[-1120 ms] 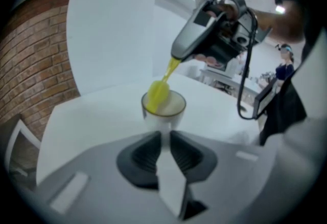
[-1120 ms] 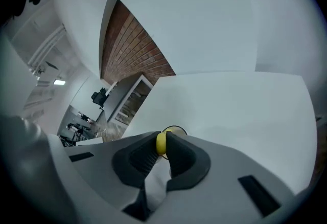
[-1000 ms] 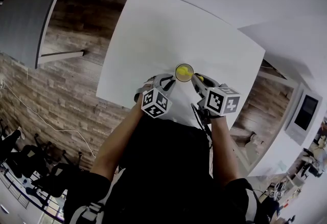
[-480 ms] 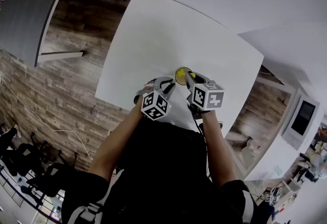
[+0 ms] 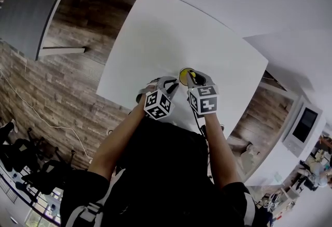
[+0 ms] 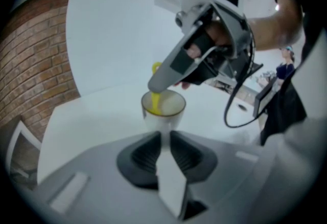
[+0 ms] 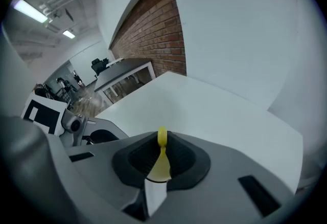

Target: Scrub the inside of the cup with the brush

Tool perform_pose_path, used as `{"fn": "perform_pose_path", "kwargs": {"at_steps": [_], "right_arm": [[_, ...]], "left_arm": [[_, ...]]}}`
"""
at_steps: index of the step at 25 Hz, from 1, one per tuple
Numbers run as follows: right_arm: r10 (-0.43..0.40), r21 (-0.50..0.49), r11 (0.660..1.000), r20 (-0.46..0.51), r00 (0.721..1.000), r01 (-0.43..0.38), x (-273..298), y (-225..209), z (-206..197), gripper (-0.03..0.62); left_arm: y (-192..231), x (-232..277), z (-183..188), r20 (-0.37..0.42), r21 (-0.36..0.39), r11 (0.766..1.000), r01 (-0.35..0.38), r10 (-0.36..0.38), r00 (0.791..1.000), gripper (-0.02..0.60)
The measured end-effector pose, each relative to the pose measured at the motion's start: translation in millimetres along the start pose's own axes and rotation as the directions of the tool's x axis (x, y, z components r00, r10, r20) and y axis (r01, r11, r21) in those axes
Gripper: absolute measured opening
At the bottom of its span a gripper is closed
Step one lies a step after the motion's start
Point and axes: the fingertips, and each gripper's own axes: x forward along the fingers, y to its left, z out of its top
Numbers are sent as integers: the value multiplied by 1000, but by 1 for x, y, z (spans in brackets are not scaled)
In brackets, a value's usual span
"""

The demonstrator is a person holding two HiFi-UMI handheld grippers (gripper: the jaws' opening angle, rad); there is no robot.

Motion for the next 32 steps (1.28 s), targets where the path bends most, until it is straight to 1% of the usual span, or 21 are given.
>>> {"fn": "perform_pose_path", "kwargs": {"at_steps": [3,8,12,15,20,25,28,32], "right_arm": [[-15,-97,995,51,999,20,-7,-1,11,31],[-4,-171,985,104,995,22,-26,-1,23,31],[-18,-191,981,137,990,44,-34,-4,23,31],[-46,-207,976,132,990,72,-31,-6,17,31],[-79,-206,974,70,994,92,-8,-11,0,31],[-102,-195,975,52,993,110,1,-8,-6,31],[-108,-182,977,48,993,115,-5,-8,-1,31],[-105,-118,987,68,992,113,-27,-10,8,31]], "left_arm": [[1,1,1,-3,12,1000,-2,2,1000,58],[1,1,0,-3,0,1000,-5,5,1000,58],[0,1,1,-1,-2,1000,-3,3,1000,58],[0,1,2,0,-3,1000,-4,4,1000,58],[1,2,2,1,-6,1000,-6,6,1000,58],[2,2,2,-4,-3,1000,-14,14,1000,58],[1,2,2,-8,-7,1000,-21,21,1000,58],[0,2,3,-12,-10,1000,-27,27,1000,58]]}}
